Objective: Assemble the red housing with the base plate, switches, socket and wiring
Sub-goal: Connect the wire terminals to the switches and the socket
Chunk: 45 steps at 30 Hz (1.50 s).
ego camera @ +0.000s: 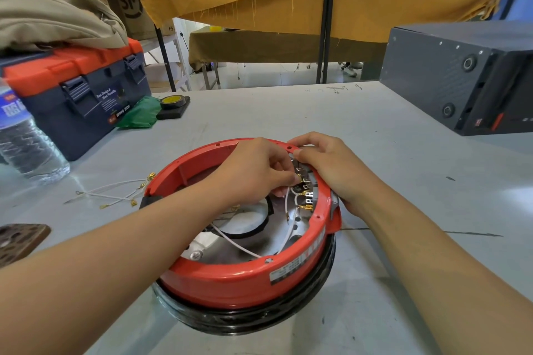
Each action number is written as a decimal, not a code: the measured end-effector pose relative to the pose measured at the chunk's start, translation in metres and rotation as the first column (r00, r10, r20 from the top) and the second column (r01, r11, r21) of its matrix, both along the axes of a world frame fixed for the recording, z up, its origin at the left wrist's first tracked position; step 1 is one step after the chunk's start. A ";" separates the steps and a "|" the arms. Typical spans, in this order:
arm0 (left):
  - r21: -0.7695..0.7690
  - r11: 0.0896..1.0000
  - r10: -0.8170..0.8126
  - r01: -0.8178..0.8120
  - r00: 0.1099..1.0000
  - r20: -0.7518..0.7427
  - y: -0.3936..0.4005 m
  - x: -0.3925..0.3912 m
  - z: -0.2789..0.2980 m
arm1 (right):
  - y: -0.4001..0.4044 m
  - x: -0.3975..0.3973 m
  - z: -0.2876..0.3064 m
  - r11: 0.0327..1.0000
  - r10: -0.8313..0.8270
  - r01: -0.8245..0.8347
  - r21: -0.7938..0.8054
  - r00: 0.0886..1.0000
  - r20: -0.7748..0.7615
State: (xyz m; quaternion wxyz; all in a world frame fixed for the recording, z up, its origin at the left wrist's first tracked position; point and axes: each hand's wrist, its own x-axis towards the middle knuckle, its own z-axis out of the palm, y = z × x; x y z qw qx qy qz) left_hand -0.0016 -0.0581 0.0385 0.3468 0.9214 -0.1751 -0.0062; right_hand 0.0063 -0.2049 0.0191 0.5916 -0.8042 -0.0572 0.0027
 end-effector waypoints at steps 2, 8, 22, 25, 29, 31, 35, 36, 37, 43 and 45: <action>0.001 1.000 -0.001 0.001 1.000 0.003 0.000 0.000 0.000 | 0.000 0.000 -0.001 1.000 0.002 -0.002 -0.001 1.000 0.002; 0.015 1.000 0.000 0.000 1.000 0.024 -0.002 -0.001 0.000 | 0.000 0.000 -0.001 1.000 0.003 -0.003 0.002 1.000 0.007; -0.004 1.000 0.009 -0.008 0.999 0.038 -0.004 0.001 -0.001 | 0.000 0.003 -0.003 1.000 0.006 -0.006 0.013 1.000 0.012; -0.035 0.999 0.011 -0.011 1.000 0.010 -0.002 0.002 0.000 | -0.001 0.003 -0.002 1.000 0.019 -0.020 0.021 1.000 0.016; -0.096 0.995 0.010 -0.015 0.999 -0.052 0.003 0.005 0.003 | -0.003 0.004 -0.003 0.999 0.030 -0.031 0.039 0.999 0.010; -0.083 0.996 0.016 -0.021 0.998 -0.060 0.007 0.007 0.006 | -0.003 0.005 -0.003 0.997 0.042 -0.041 0.067 0.999 -0.006; -0.109 0.994 0.020 -0.031 0.995 -0.102 0.015 0.007 0.016 | -0.004 0.004 -0.004 0.995 0.035 -0.033 0.093 0.999 -0.015; -0.142 0.989 0.023 -0.041 0.992 -0.120 0.017 0.006 0.019 | -0.004 0.004 -0.004 0.994 0.033 -0.031 0.102 0.999 -0.017; -0.177 0.983 0.027 -0.051 0.990 -0.139 0.019 0.005 0.021 | -0.004 0.003 -0.004 0.993 0.034 -0.031 0.112 0.999 -0.020; -0.247 0.961 0.113 -0.125 0.992 -0.060 0.049 -0.004 0.025 | -0.004 -0.002 -0.001 0.989 0.064 -0.053 0.139 0.995 -0.071; -0.273 0.947 0.183 -0.172 0.983 0.016 0.065 -0.007 0.022 | -0.004 -0.003 -0.001 0.988 0.073 -0.060 0.144 0.993 -0.092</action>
